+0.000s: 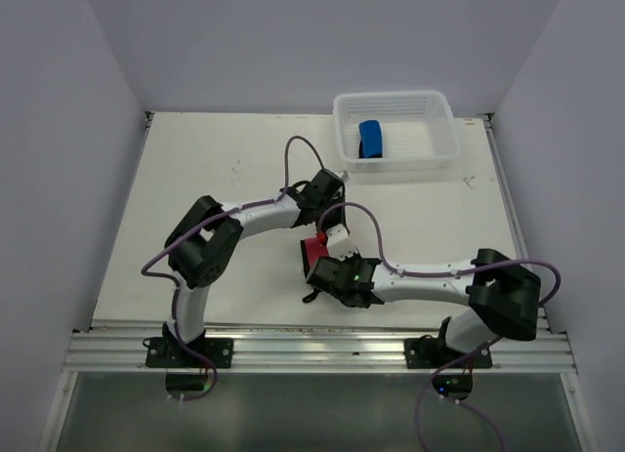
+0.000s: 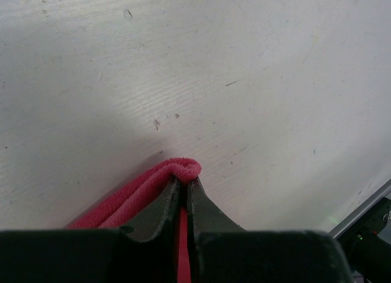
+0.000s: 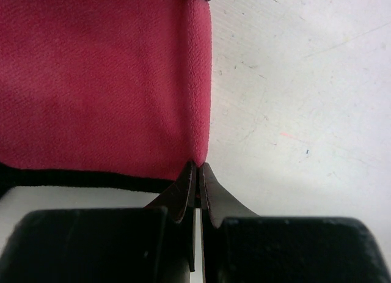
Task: Roll the towels
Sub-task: Roll the towel
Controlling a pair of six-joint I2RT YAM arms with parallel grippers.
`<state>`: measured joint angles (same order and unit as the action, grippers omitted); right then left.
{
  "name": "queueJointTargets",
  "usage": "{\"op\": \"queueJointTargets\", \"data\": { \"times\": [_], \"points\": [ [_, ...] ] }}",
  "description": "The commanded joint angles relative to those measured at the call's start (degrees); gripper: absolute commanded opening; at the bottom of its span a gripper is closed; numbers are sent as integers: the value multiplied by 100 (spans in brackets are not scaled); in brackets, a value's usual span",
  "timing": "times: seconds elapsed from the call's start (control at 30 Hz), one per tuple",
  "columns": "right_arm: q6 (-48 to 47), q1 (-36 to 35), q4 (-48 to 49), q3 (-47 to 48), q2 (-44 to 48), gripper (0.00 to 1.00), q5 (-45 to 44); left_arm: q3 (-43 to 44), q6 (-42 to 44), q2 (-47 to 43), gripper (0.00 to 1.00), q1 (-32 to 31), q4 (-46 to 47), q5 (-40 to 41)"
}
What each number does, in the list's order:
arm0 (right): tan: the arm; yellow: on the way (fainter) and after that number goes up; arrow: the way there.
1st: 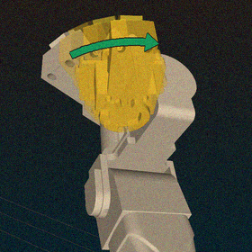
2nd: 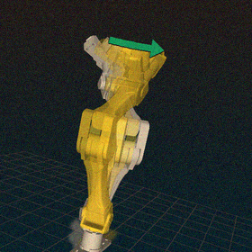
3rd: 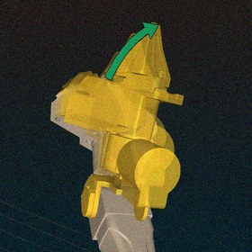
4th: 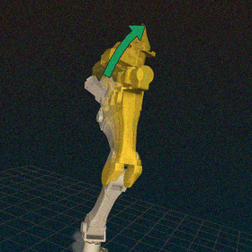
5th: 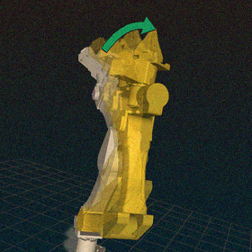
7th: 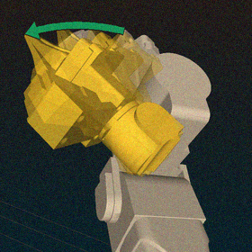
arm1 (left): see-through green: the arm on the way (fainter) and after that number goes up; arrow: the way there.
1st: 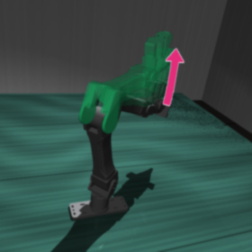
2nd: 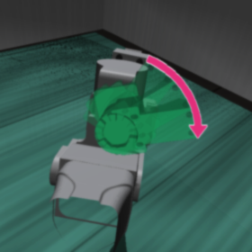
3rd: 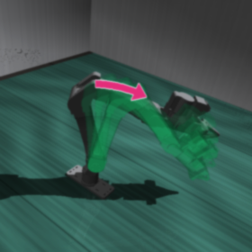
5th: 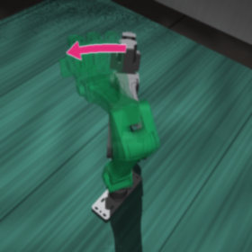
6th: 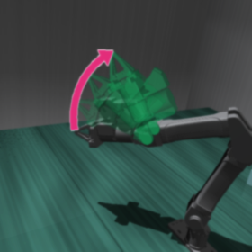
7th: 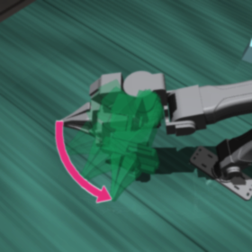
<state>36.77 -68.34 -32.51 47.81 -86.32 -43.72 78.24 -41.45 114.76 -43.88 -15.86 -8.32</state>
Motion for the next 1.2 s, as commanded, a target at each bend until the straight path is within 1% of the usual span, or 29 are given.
{"op": "queueJointTargets", "data": {
  "times": [0.0, 0.13, 0.3, 0.53, 0.7, 0.73, 0.77, 1.03, 1.17],
  "points": [
    [-30, -347, -993, 298, -349, 0, -566, -80, 348, -261, 0, 380, 1067, 252],
    [-47, -619, -1099, 483, -675, 0, -716, -195, 453, -314, 0, 433, 1304, 32],
    [-117, -804, -1301, 799, -1070, 0, -813, -282, 612, -393, 0, 476, 1340, -12],
    [-258, -1032, -1565, 1274, -2027, 0, -839, -502, 805, -393, 0, 564, 1392, -73],
    [-355, -1217, -1978, 1784, -2669, 0, -945, -704, 893, -375, 0, 591, 1489, -100],
    [-373, -1243, -2013, 1836, -2757, 0, -936, -739, 911, -375, 0, 600, 1698, -126],
    [-408, -1287, -2135, 2011, -3071, 0, -910, -853, 972, -358, 0, 608, 1822, -135],
    [-513, -1393, -2365, 2373, -3707, 0, -796, -1143, 1069, -261, 0, 644, 2051, -12],
    [-443, -1393, -2312, 2373, -3664, 0, -716, -1302, 1069, -208, 0, 644, 2174, 67]
  ]
}}
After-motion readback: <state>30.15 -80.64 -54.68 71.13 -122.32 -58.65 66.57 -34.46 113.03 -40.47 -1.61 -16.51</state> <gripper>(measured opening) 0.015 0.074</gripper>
